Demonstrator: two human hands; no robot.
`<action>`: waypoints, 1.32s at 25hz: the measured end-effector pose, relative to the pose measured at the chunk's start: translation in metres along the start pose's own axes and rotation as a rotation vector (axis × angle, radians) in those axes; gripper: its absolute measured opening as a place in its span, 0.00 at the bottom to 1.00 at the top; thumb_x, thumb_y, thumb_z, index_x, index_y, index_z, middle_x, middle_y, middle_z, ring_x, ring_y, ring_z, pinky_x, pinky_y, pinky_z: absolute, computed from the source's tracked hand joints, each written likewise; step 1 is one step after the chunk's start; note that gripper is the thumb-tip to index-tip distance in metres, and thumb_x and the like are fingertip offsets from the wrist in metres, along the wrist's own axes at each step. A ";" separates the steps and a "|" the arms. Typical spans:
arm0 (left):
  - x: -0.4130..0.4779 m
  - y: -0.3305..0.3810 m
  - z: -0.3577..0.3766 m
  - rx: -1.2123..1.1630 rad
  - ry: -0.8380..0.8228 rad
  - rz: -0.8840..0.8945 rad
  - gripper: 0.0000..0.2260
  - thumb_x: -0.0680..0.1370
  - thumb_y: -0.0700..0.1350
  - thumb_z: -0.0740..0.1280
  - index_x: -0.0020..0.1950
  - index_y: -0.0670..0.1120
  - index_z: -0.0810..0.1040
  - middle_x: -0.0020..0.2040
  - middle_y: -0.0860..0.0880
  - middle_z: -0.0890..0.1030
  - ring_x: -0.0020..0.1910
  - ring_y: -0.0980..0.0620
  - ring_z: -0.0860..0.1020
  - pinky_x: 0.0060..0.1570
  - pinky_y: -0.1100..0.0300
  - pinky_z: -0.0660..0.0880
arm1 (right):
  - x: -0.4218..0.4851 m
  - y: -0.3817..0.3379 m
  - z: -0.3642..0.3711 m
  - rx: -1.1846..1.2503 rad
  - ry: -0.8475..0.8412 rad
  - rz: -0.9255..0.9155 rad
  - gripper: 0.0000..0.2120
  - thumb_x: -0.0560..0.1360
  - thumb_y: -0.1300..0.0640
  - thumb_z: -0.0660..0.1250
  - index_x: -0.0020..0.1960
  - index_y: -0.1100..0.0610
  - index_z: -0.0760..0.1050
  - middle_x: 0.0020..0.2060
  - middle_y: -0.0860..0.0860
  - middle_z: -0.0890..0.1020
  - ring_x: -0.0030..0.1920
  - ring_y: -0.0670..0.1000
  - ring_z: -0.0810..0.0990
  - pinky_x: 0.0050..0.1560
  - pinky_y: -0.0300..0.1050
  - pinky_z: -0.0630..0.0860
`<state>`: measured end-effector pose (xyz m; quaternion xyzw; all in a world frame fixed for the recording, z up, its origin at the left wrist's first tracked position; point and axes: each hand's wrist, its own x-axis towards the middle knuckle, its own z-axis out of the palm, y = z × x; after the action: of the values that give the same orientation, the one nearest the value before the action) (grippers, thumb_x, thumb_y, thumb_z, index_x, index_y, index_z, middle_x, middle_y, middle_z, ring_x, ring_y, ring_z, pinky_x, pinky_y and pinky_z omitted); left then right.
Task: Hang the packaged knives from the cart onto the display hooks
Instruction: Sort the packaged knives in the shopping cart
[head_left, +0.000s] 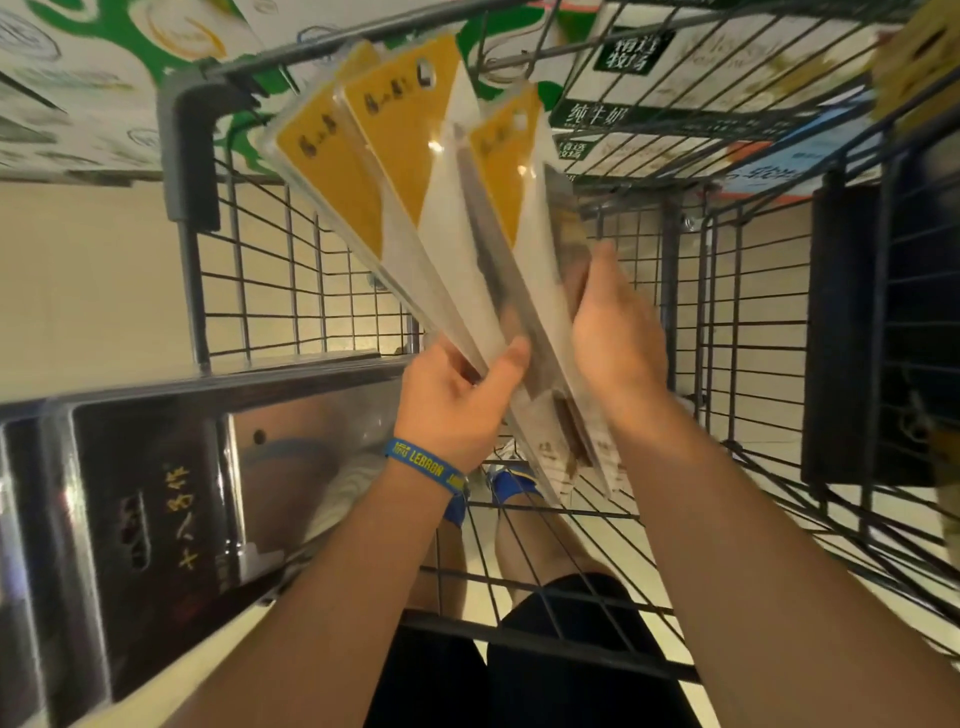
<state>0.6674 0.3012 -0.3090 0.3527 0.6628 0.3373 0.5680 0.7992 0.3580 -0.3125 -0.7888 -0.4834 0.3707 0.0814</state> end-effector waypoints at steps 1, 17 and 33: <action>0.000 0.001 0.001 -0.016 -0.009 0.009 0.05 0.78 0.43 0.70 0.44 0.43 0.82 0.28 0.59 0.81 0.27 0.64 0.78 0.28 0.72 0.71 | 0.002 -0.002 -0.004 -0.002 -0.059 0.096 0.31 0.84 0.37 0.39 0.40 0.50 0.73 0.37 0.47 0.78 0.42 0.50 0.79 0.40 0.46 0.71; 0.017 0.000 0.001 -0.111 0.277 -0.128 0.13 0.65 0.60 0.74 0.36 0.51 0.86 0.37 0.54 0.84 0.40 0.58 0.82 0.42 0.54 0.80 | -0.005 -0.002 0.032 0.596 -0.183 -0.013 0.22 0.80 0.43 0.48 0.55 0.50 0.79 0.55 0.52 0.84 0.53 0.53 0.82 0.56 0.53 0.76; -0.009 -0.012 -0.024 0.235 0.425 -0.045 0.20 0.71 0.61 0.73 0.33 0.46 0.76 0.27 0.57 0.77 0.28 0.58 0.78 0.31 0.67 0.71 | 0.043 0.095 0.076 -0.829 -0.153 -0.035 0.23 0.83 0.57 0.63 0.75 0.60 0.64 0.62 0.60 0.78 0.58 0.60 0.80 0.55 0.56 0.80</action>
<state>0.6437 0.2855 -0.3115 0.3224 0.8097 0.3117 0.3784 0.8266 0.3270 -0.4346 -0.7167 -0.6097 0.2008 -0.2726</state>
